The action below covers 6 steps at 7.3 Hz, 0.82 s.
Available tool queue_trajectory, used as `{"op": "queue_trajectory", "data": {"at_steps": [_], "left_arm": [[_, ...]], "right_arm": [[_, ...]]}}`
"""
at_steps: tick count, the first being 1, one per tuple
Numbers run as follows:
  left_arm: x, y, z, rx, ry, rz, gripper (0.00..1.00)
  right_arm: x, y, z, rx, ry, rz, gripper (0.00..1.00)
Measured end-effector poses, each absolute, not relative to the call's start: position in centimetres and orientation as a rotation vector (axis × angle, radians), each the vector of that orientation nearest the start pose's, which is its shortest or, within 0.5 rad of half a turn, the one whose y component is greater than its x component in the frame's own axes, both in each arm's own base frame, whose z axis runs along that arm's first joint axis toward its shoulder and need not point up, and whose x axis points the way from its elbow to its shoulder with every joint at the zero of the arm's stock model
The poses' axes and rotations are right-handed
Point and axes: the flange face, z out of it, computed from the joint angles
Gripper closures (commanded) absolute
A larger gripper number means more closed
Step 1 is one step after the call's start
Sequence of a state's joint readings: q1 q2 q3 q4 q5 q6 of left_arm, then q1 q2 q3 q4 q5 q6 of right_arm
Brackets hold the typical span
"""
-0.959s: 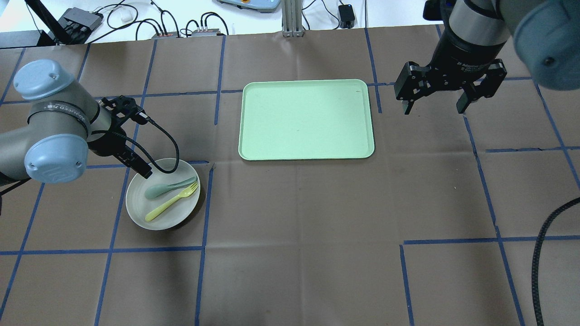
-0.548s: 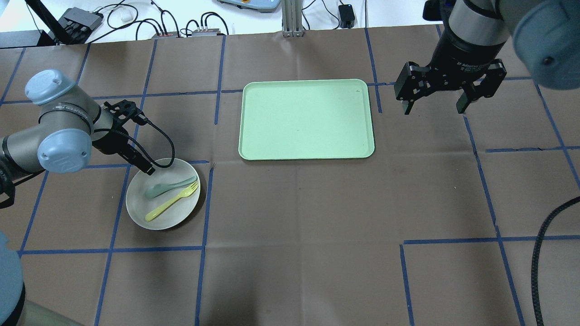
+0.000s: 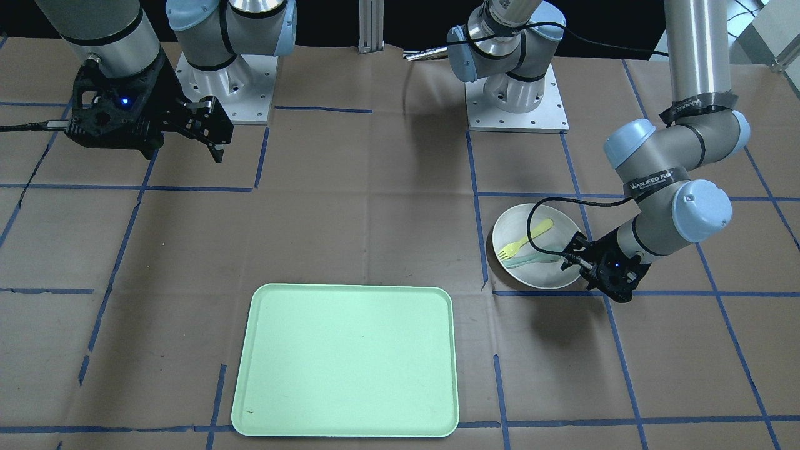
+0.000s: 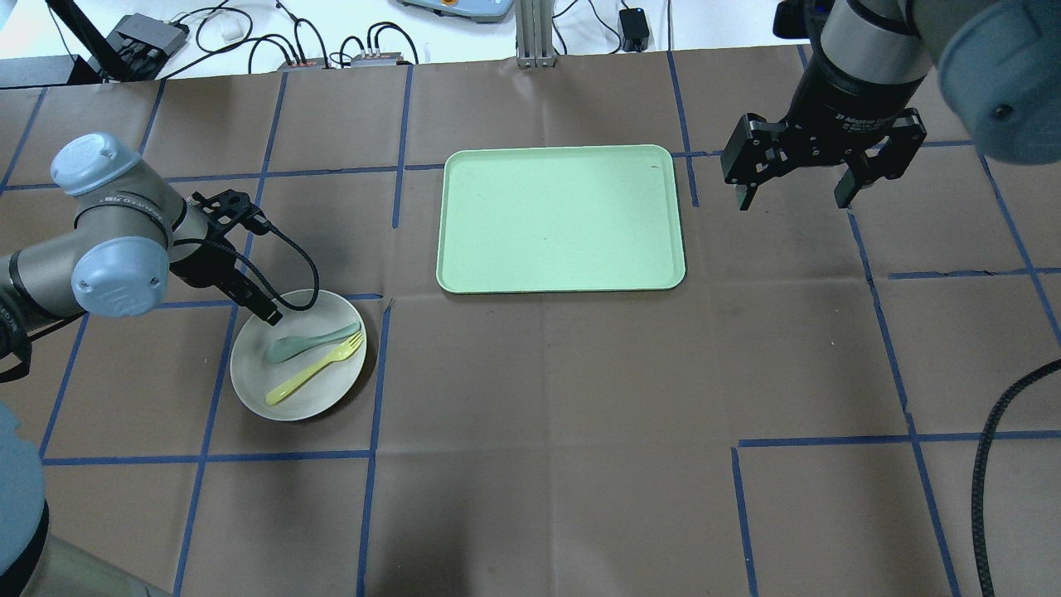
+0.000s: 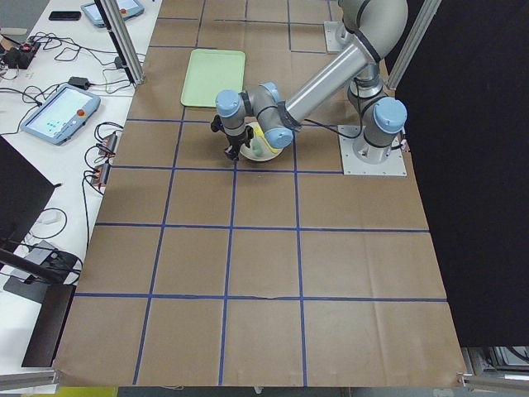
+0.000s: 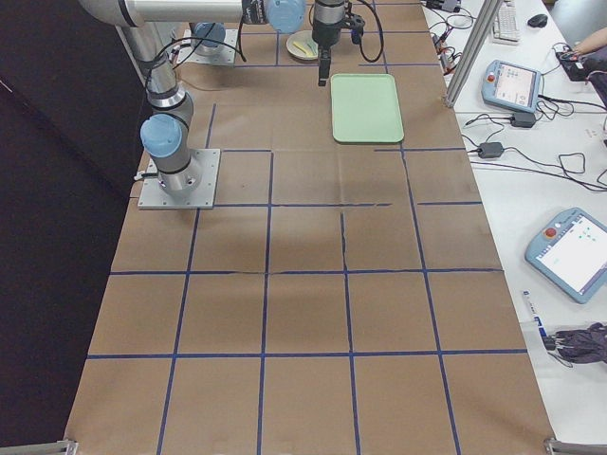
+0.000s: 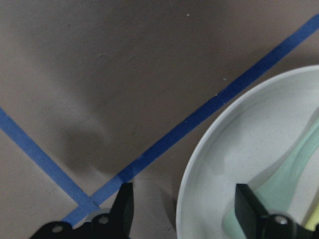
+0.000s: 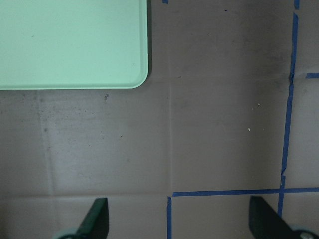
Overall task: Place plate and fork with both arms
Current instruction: 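Grasp the white plate rim with the left gripper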
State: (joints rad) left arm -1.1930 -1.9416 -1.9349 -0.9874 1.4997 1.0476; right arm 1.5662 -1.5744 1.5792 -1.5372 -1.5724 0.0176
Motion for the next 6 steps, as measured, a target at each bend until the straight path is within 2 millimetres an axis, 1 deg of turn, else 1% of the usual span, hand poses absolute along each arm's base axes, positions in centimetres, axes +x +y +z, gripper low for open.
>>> {"op": "queue_trajectory", "data": {"at_steps": [2,4,6], "left_arm": [[6.25,-53.94,18.20,1.081,3.119,0.133,0.83],[6.21,-53.78,18.15,1.080,3.124,0.147,0.88],[6.24,-53.72,18.33,1.080,3.124,0.147,0.98]], "right_arm": [[13.09,-48.72,48.19,0.033,3.143,0.062,0.00],[13.10,-48.72,48.17,0.032,3.142,0.062,0.00],[13.10,-48.72,48.16,0.031,3.141,0.062,0.00]]}}
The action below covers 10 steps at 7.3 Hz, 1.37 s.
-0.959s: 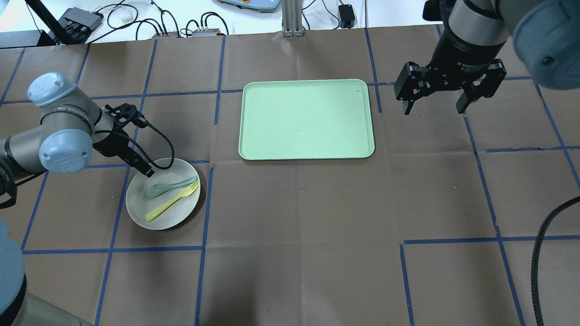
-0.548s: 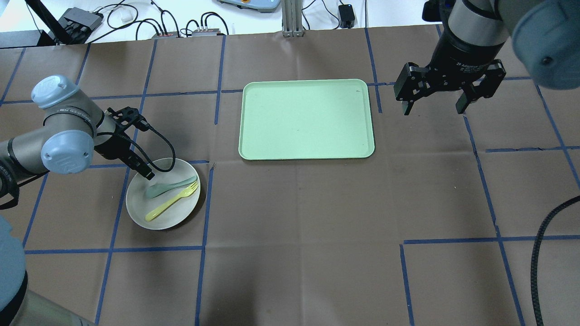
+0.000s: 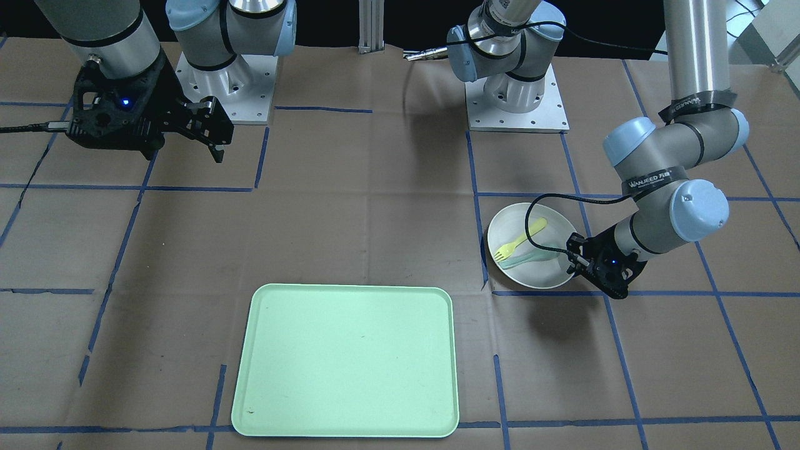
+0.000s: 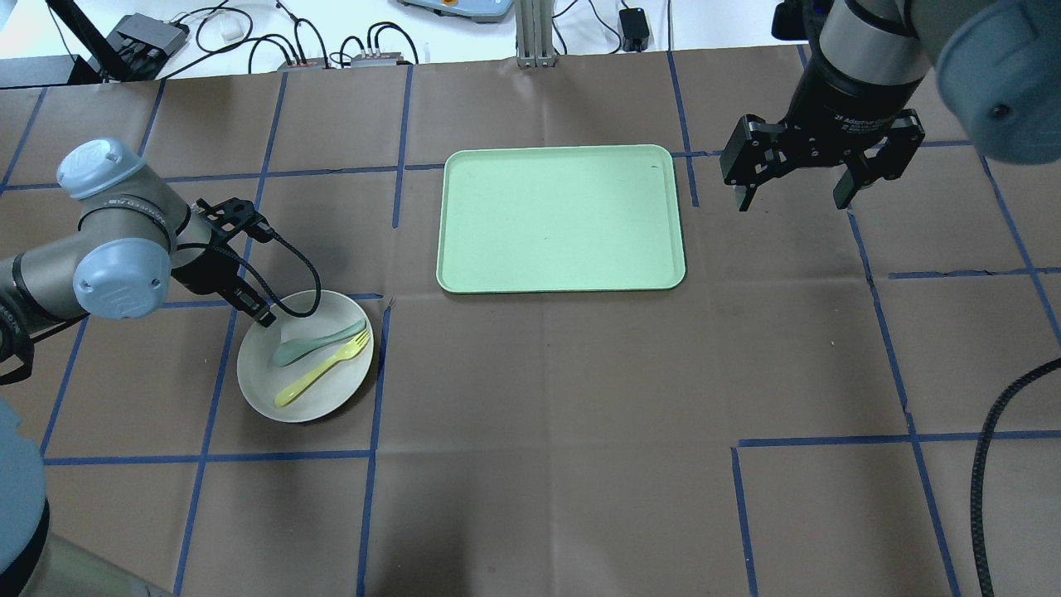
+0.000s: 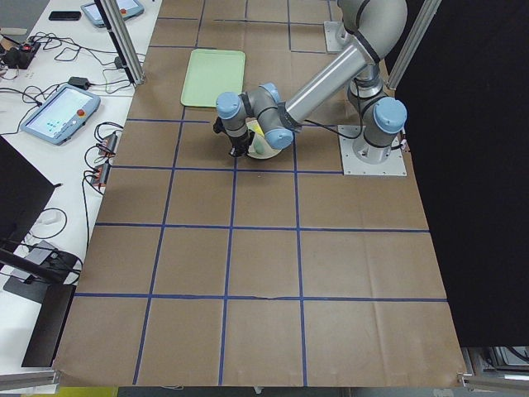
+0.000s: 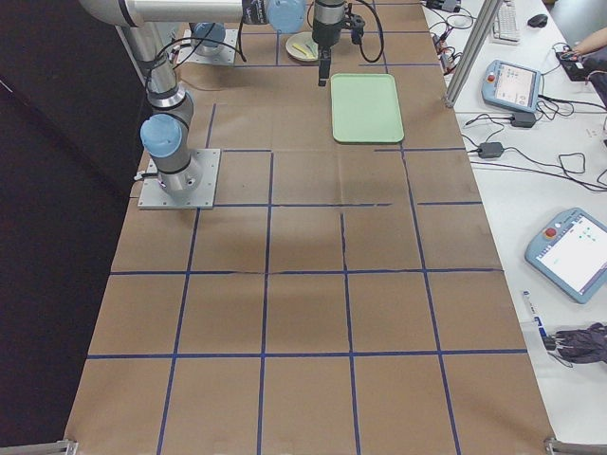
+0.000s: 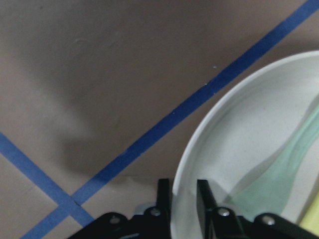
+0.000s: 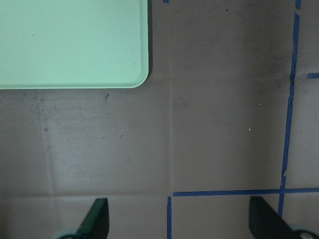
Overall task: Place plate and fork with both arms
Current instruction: 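Grasp the white plate rim with the left gripper, then slide the plate with the left gripper onto the green tray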
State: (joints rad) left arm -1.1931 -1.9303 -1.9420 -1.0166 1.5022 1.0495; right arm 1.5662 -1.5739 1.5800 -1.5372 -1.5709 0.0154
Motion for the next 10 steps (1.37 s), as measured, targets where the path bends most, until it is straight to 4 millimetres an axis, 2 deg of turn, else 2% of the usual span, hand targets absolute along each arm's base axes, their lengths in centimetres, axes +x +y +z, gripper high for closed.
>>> {"op": "queue_trajectory", "data": {"at_steps": [3,5,7,10], "left_arm": [[6.3,-53.5,18.9,1.074,3.147,0.131,1.00],[6.8,-53.1,19.8,1.013,3.240,0.089,1.00],[6.7,-53.1,20.5,0.809,3.339,0.062,1.00],[4.8,-53.3,22.1,0.355,3.468,0.031,1.00]], "right_arm": [[13.1,-48.7,48.2,0.031,3.141,0.063,0.00],[13.1,-48.7,48.2,0.031,3.141,0.063,0.00],[13.1,-48.7,48.1,0.031,3.141,0.064,0.00],[13.1,-48.7,48.1,0.031,3.141,0.066,0.00]]}}
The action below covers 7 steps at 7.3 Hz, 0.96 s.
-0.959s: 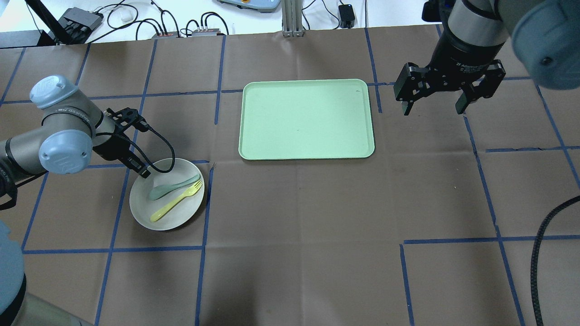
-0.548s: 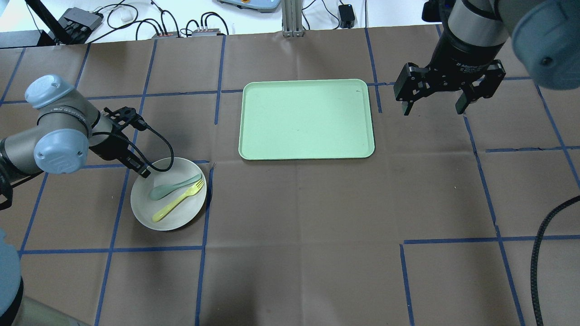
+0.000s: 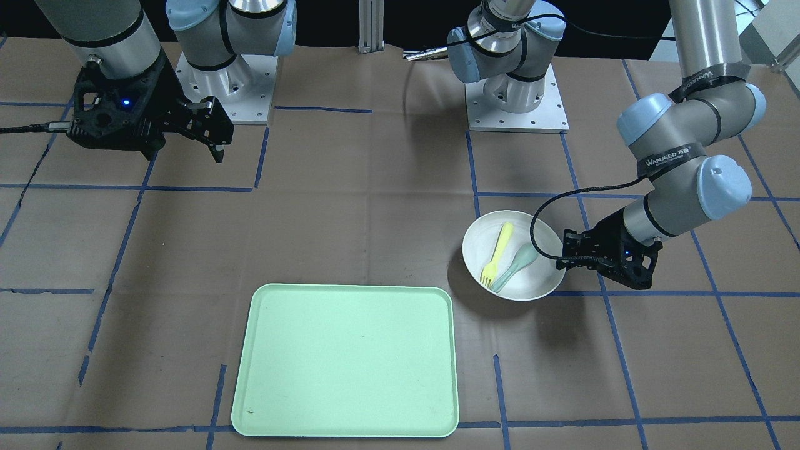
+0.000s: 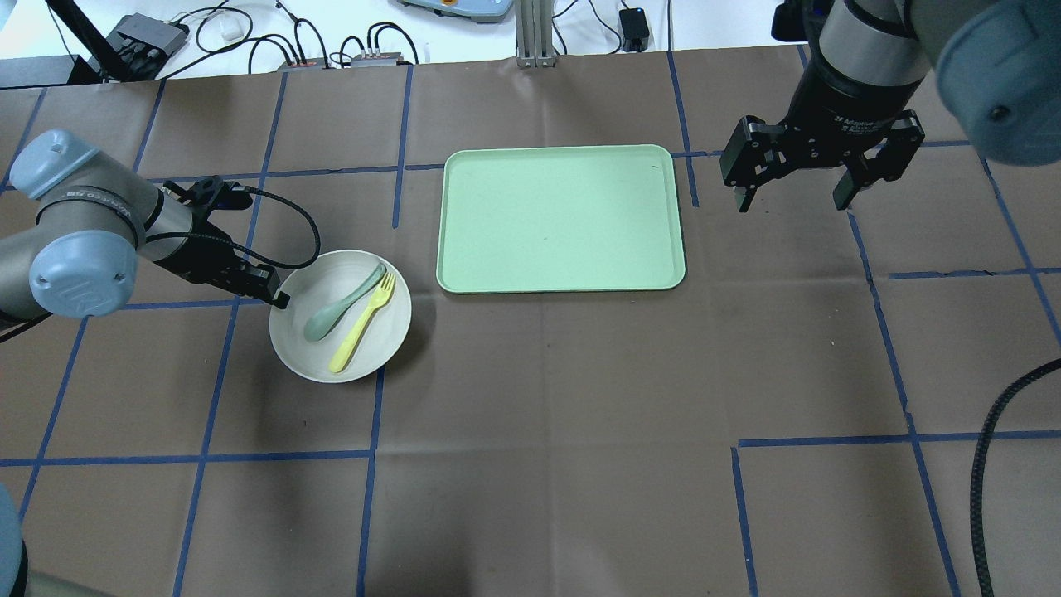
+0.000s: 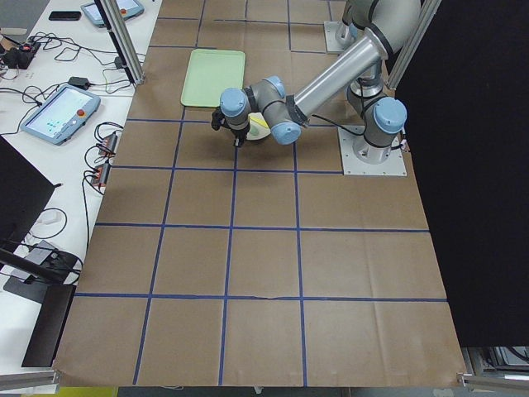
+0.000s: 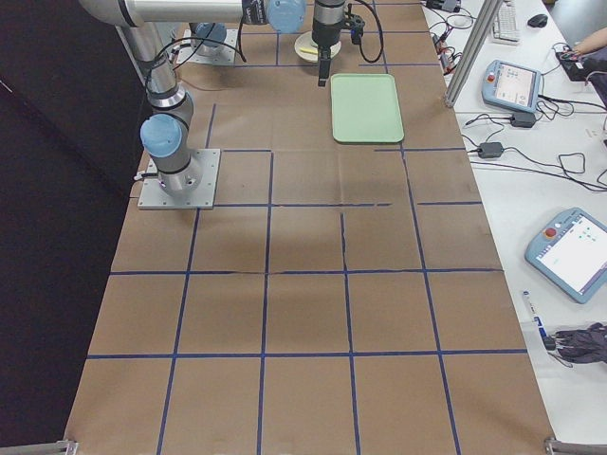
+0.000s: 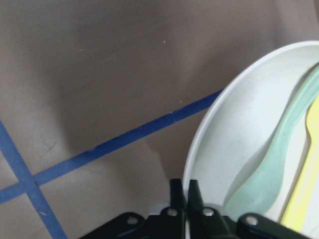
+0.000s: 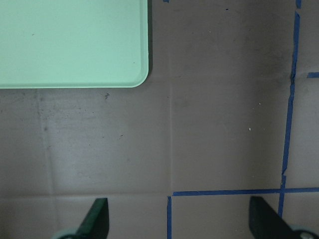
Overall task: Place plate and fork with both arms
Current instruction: 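Slide the plate with the left gripper onto the green tray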
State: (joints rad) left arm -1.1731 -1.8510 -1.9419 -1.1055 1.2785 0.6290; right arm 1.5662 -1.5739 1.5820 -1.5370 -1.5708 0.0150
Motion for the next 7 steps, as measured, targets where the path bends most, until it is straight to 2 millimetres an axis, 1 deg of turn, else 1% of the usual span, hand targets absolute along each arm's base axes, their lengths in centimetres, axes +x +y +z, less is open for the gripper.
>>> {"op": "queue_trajectory", "data": {"at_steps": [1,2,5,6,7], "left_arm": [[3.5,-53.6,22.3,0.229,3.491,0.042,1.00],[1.3,-54.2,22.7,0.121,3.493,0.044,1.00],[-6.2,-56.7,23.9,-0.172,3.508,-0.060,0.99],[-8.6,-57.7,23.7,-0.257,3.506,-0.091,0.99],[-11.1,-58.7,22.9,-0.357,3.502,-0.134,0.99]], "right_arm": [[13.1,-48.7,48.0,0.030,3.141,0.067,0.00],[13.1,-48.7,48.0,0.029,3.141,0.068,0.00],[13.1,-48.5,47.8,0.029,3.141,0.073,0.00],[13.1,-48.4,47.8,0.029,3.140,0.075,0.00],[13.1,-48.4,47.7,0.029,3.140,0.077,0.00]]}}
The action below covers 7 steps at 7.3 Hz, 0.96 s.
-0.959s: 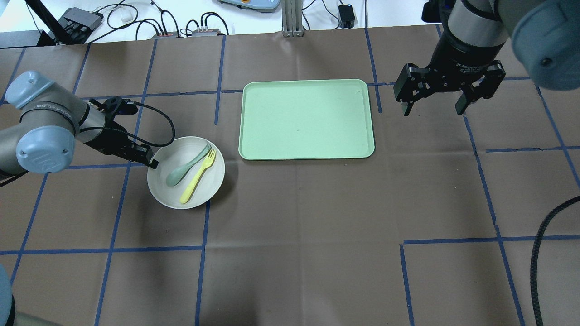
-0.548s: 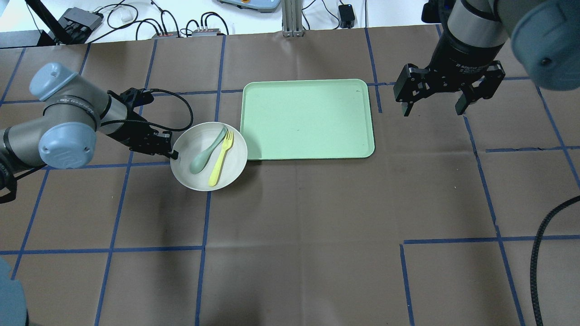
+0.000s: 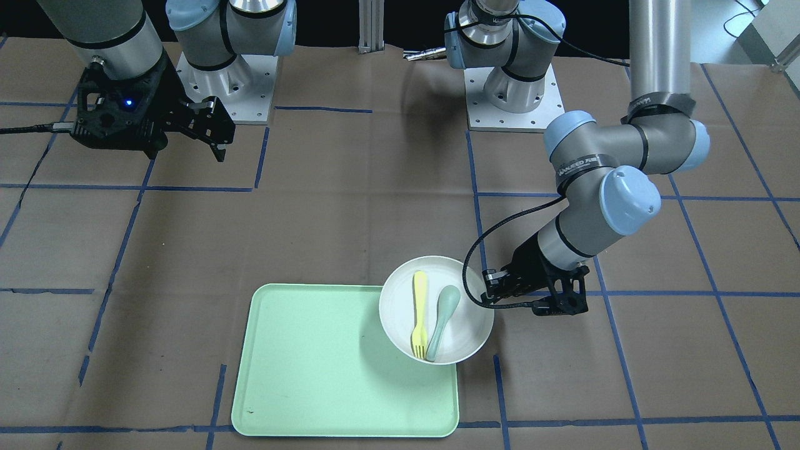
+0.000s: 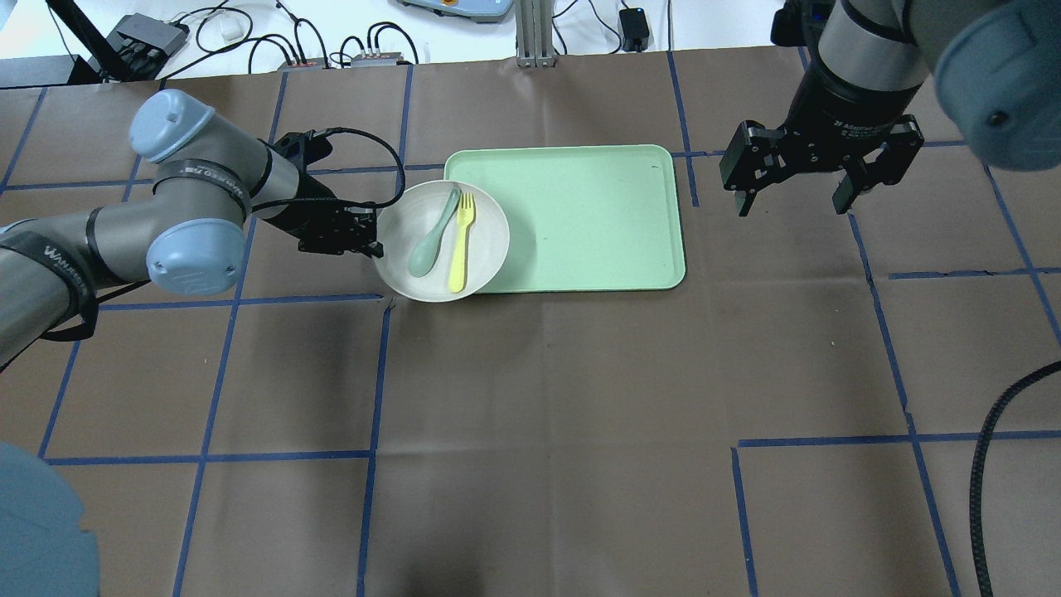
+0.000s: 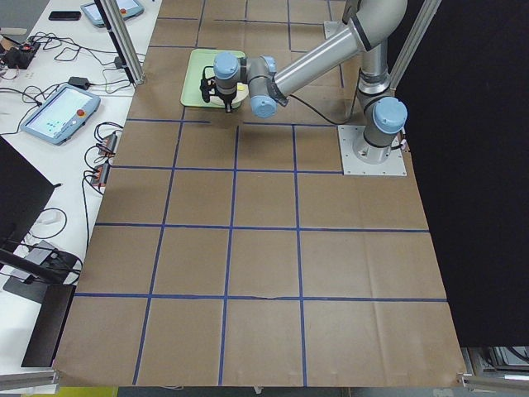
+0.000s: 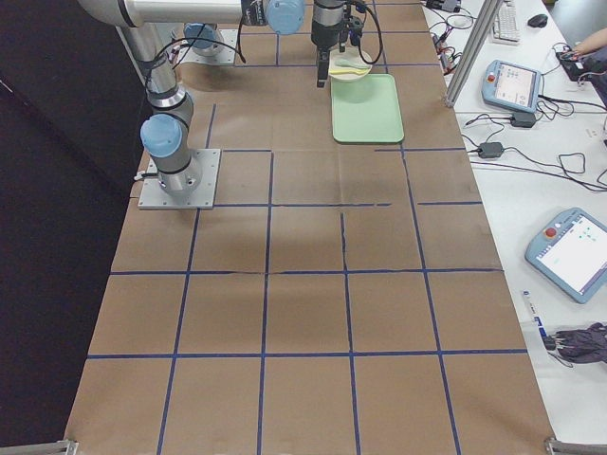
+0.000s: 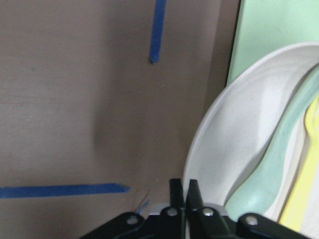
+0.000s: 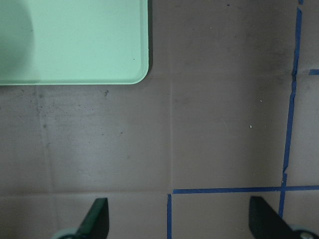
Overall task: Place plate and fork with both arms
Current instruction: 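Slide the plate with the left gripper onto the green tray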
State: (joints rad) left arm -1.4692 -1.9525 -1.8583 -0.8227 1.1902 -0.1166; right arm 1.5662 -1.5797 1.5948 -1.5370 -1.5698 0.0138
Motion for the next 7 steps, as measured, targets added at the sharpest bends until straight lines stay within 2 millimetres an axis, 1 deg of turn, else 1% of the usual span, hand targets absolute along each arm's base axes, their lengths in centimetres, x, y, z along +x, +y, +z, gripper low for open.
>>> {"op": "queue_trajectory", "data": {"at_steps": [2,3,5,6,7], "left_arm": [[-16.1,-60.5,20.7,-0.536,3.495,-0.211,0.99],[-17.9,-61.0,20.3,-0.610,3.492,-0.214,0.97],[-20.4,-60.8,20.0,-0.718,3.481,-0.180,0.97],[-21.0,-60.8,19.5,-0.744,3.474,-0.157,0.96],[-21.3,-61.0,18.3,-0.747,3.471,-0.148,0.94]], "right_arm": [[13.1,-48.3,47.7,0.029,3.140,0.076,0.00],[13.1,-48.2,47.7,0.029,3.141,0.077,0.00],[13.1,-48.2,47.7,0.027,3.141,0.077,0.00],[13.1,-48.2,47.7,0.027,3.141,0.077,0.00],[13.1,-48.2,47.7,0.027,3.141,0.077,0.00]]}}
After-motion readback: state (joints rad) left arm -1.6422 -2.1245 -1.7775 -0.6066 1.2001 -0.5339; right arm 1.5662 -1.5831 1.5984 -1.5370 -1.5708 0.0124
